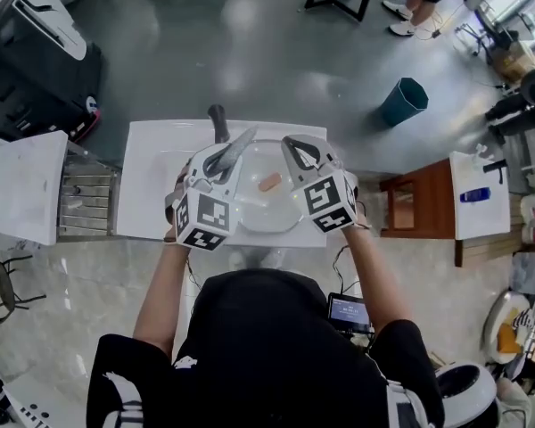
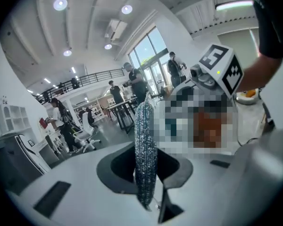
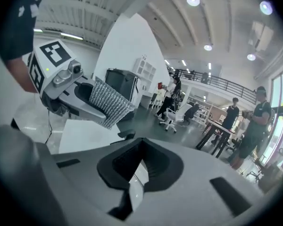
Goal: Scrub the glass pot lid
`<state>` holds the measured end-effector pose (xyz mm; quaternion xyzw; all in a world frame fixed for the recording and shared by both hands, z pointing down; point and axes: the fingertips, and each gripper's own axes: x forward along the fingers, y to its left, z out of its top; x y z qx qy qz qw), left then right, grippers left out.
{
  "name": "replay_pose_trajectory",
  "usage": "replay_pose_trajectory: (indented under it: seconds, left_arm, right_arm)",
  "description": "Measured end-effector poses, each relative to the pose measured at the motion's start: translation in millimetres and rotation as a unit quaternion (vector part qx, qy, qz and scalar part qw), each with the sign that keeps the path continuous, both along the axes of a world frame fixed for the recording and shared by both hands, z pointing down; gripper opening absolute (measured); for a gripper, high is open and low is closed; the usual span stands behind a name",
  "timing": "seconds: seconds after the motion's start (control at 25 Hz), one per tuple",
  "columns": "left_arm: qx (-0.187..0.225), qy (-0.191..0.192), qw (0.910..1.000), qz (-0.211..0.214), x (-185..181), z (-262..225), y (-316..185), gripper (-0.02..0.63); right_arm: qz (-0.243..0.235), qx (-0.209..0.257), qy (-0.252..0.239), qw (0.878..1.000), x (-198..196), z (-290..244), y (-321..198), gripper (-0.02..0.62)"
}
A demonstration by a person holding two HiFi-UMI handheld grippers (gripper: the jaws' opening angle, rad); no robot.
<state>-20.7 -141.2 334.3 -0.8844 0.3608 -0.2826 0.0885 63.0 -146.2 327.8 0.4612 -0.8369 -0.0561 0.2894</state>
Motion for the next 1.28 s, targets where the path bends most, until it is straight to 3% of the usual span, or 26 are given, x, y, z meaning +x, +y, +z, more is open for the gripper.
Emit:
replay_pose_trajectory:
  seconds: [0.28,0.56,0.92,1.28]
  left_arm:
    - [0.049,0.092,0.9946,0.001,6.0,-70.9,-0.5,0.071]
    - [0.063,0.205,0.9767,0.006,21.8,-123.6,5.1,0.071]
    - [0.095,0.213,0.9723,0.008,28.8,-142.5,7.0,0.071]
    - [0.104,0.219,0.9701,0.010,36.4,-147.7,6.1,0.071]
  right_arm:
    - [0.053,0.051,-0.114,0.991,13.4,-72.2,8.4,-0.003]
    - [0.071,0.119,-0.189,0.972,24.7,-130.8,21.2,-0.003]
    - [0.089,0.142,-0.212,0.963,34.0,-146.7,30.0,-0.003]
    - [0.087,0.151,-0.206,0.963,37.6,-150.2,28.6,-0.003]
